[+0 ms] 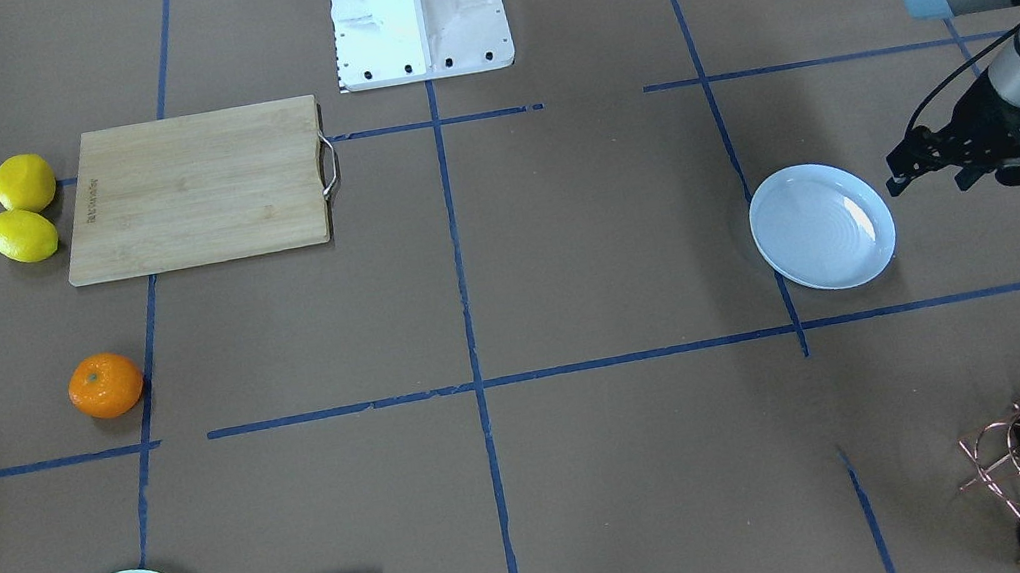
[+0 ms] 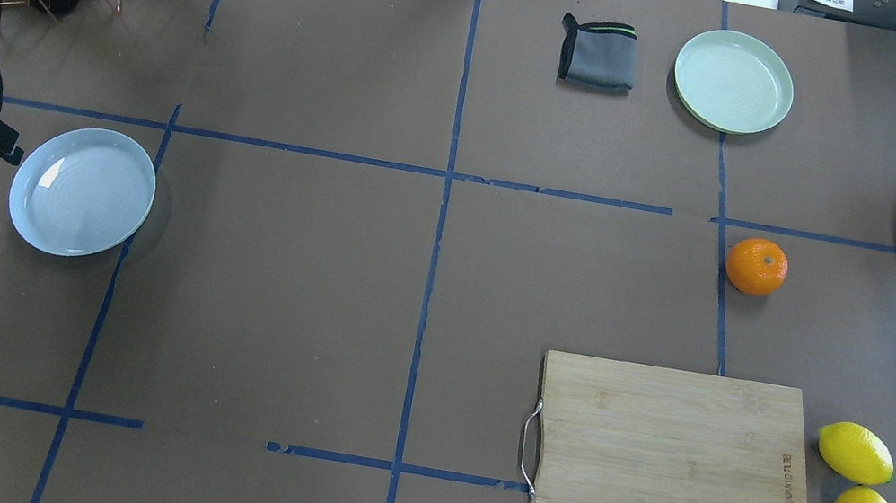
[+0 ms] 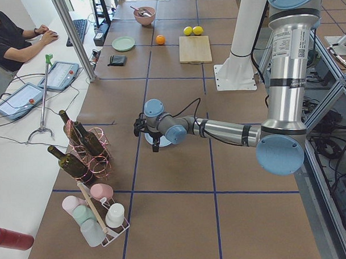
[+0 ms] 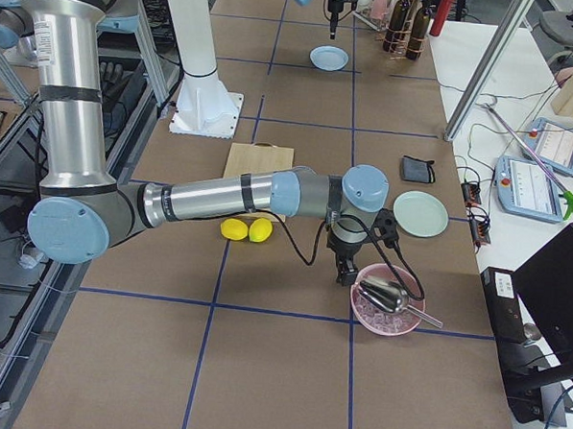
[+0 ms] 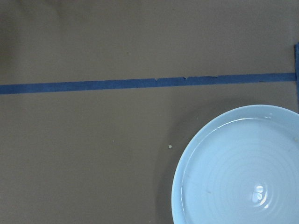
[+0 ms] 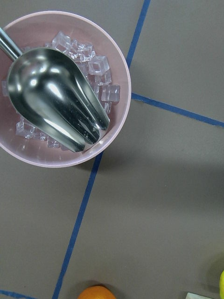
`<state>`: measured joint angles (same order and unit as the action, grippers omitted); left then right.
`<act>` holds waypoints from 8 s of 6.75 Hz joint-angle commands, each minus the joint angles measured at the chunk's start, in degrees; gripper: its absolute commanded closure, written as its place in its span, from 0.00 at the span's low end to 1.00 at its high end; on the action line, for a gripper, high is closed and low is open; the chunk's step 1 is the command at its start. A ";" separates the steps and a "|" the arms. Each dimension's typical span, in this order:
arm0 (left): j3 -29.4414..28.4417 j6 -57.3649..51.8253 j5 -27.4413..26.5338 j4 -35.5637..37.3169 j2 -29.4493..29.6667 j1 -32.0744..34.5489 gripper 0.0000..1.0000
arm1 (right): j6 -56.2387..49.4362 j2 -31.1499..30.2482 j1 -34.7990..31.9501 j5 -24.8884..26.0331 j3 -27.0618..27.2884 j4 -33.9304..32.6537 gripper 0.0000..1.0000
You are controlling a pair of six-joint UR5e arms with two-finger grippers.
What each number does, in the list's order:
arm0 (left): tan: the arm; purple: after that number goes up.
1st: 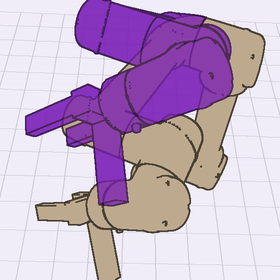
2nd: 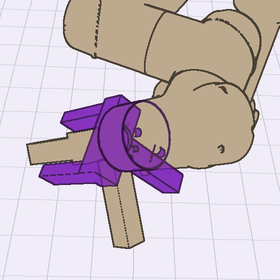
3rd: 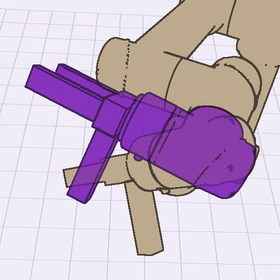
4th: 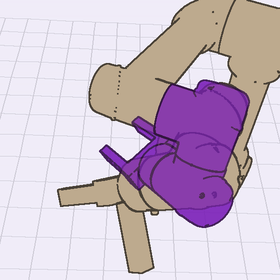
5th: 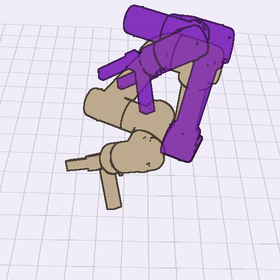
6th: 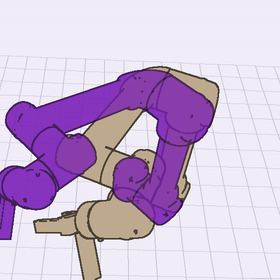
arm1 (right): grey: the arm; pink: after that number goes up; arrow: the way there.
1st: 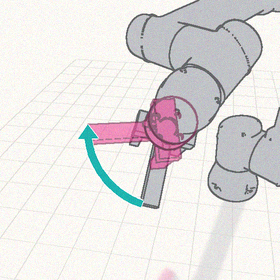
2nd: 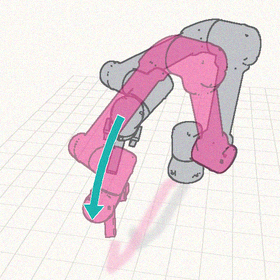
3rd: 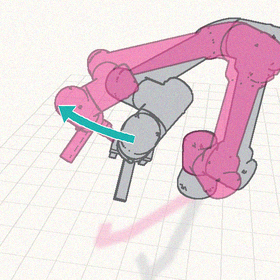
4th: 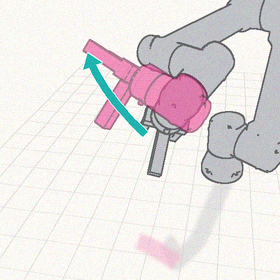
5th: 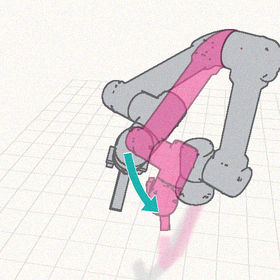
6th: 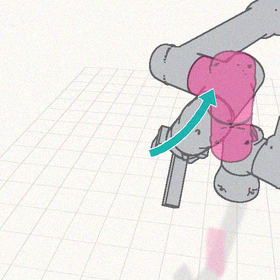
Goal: Pick orange to plate
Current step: 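Grip the rim of the pale blue plate with the left gripper, then slide the plate with the left gripper toward the table center, then release the plate and lift the left gripper while the right gripper reaches toward the orange, then grasp the orange with the right gripper while the left arm withdraws, then carry the orange with the right gripper over the pale blue plate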
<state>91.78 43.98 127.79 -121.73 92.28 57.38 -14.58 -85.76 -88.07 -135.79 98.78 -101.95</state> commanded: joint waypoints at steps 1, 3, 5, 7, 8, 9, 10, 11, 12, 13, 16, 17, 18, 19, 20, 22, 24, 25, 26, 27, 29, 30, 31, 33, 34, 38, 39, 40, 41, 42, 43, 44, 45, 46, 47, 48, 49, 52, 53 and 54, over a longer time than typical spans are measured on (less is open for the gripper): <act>-2.39 1.37 -0.27 -1.05 1.32 -1.92 0.15 | -0.01 -0.02 0.00 -0.09 0.01 0.00 0.00; -2.83 1.37 -0.18 -1.05 1.50 -2.10 0.28 | -0.01 -0.02 0.00 -0.18 0.01 0.00 0.00; -3.44 1.37 -0.18 -0.96 2.02 -2.88 0.29 | -0.01 -0.02 0.09 -0.18 0.01 0.00 0.00; -4.67 1.28 -0.18 -1.05 2.81 -4.11 0.30 | -0.01 -0.02 0.26 -0.09 -0.08 0.00 0.00; -4.85 1.28 -0.18 -1.05 2.90 -4.21 0.46 | -0.01 -0.02 0.35 -0.09 -0.08 0.00 0.00; -5.11 1.28 -0.18 -1.05 2.99 -4.38 0.89 | -0.01 -0.02 0.35 -0.09 -0.08 0.00 0.00; -4.86 1.20 0.00 -1.14 3.43 -4.38 1.00 | -0.01 -0.02 0.35 -0.18 -0.08 0.00 0.00; -3.64 1.19 1.39 -1.14 3.69 -4.38 1.00 | -0.01 -0.02 0.35 -0.18 0.01 0.00 0.00; -2.49 1.28 4.89 -1.14 4.04 -4.38 1.00 | 0.08 0.07 0.35 -0.18 0.10 0.00 0.00; 0.22 4.50 8.92 -1.14 5.79 -4.38 1.00 | -0.01 0.07 0.35 -0.18 0.19 0.00 0.00; 0.16 30.66 10.82 -0.88 24.13 -14.23 1.00 | 0.08 0.16 0.35 -0.87 0.36 0.00 0.00; -3.32 35.60 4.72 -0.96 29.83 -19.45 1.00 | 0.08 0.16 0.35 -0.97 0.36 0.00 0.00; -6.40 36.08 -0.48 -1.14 32.67 -22.46 1.00 | 0.08 0.16 0.35 -1.05 0.19 0.00 0.00; -6.78 36.09 -0.79 -1.14 32.61 -23.01 1.00 | 0.08 0.07 0.35 -1.05 0.19 0.00 0.00; -7.48 36.00 -0.88 -1.05 32.26 -24.23 1.00 | 0.08 0.07 0.35 -1.40 0.19 0.00 0.00; -8.89 36.00 -4.12 -3.76 32.08 -25.47 0.82 | 0.08 0.42 0.44 -2.28 0.10 0.00 0.00; -6.54 35.82 -4.74 -5.09 31.56 -24.69 0.09 | 3.65 1.12 2.45 -2.64 -0.08 2.78 0.00; -4.09 35.91 -6.49 -5.09 30.77 -22.95 0.09 | 12.29 1.21 6.38 -2.55 -0.08 7.42 0.00; 0.81 36.00 -6.50 -5.09 27.37 -21.80 0.09 | 22.47 1.13 9.20 -2.46 -0.86 14.60 0.00; 4.43 36.00 -6.50 -5.01 24.99 -20.74 0.08 | 31.28 1.04 12.10 -2.46 -0.69 19.20 0.00; 4.55 36.00 -6.68 -5.01 24.87 -20.73 0.06 | 47.29 1.13 18.16 0.68 -0.87 26.86 0.00; 4.55 36.09 -6.68 -5.01 24.96 -20.82 0.05 | 55.37 1.13 23.76 4.97 -0.87 31.59 0.00; 4.55 36.09 -6.68 -5.01 24.88 -20.91 0.05 | 65.28 1.21 28.69 9.10 -0.87 37.38 0.00; 4.55 36.78 -6.77 -5.01 24.96 -20.99 0.04 | 73.44 3.57 36.54 15.62 -1.04 40.08 0.00; 4.55 36.88 -6.77 -5.01 24.88 -20.99 0.02 | 73.38 3.76 37.00 16.17 -1.74 39.90 0.00; 4.64 37.67 -8.00 -5.01 24.79 -20.99 0.01 | 72.59 4.55 39.29 20.03 -4.28 39.72 0.00; 4.64 37.67 -8.00 -5.01 24.79 -20.91 0.00 | 72.41 4.64 39.29 20.47 -5.25 40.16 0.00; 5.77 37.67 -8.00 -4.92 24.70 -20.38 0.00 | 72.50 5.34 39.38 20.57 -5.61 40.25 0.00; 6.30 37.67 -8.09 -4.92 23.74 -20.38 0.00 | 72.67 5.52 39.64 20.48 -6.31 40.43 0.00; 9.09 37.58 -8.00 -4.83 21.30 -19.94 0.00 | 72.67 6.56 39.73 20.39 -7.62 40.43 0.00; 13.12 36.71 -7.56 -4.83 16.31 -18.29 0.00 | 72.59 6.58 39.73 20.39 -8.07 40.43 0.00; 15.16 34.53 -7.30 -4.83 12.96 -16.09 0.00 | 72.67 6.58 39.99 20.39 -8.42 40.43 0.00; 16.49 29.46 -7.30 -4.74 9.09 -14.33 0.00 | 72.67 6.66 40.08 20.39 -8.43 40.43 0.08; 18.07 23.23 -7.30 -4.74 4.44 -11.70 0.00 | 72.85 6.66 40.08 20.39 -8.34 40.43 0.41; 18.96 16.21 -7.30 -4.57 0.31 -7.76 0.00 | 73.02 6.66 40.08 20.04 -7.56 40.51 0.92; 19.57 7.87 -6.95 -4.57 -4.08 -1.81 0.00 | 73.37 7.01 40.08 19.69 -5.46 40.43 1.00; 19.67 -3.18 -3.99 -4.57 -8.83 4.17 0.00 | 74.25 8.15 39.99 19.51 -2.39 39.73 1.00; 16.69 -25.24 -1.41 -4.30 -13.80 15.03 0.00 | 96.78 21.13 48.30 22.65 -1.92 39.55 1.00; 16.42 -25.26 -1.41 -4.30 -14.23 15.13 0.00 | 100.58 23.95 52.78 26.85 -2.01 39.46 1.00; 16.42 -25.26 -1.41 -4.30 -14.15 15.13 0.00 | 103.49 27.02 57.52 30.72 -2.27 36.85 1.00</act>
<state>108.42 19.31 126.35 -126.05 78.28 72.19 84.67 -62.39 -35.85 -109.43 96.71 -63.14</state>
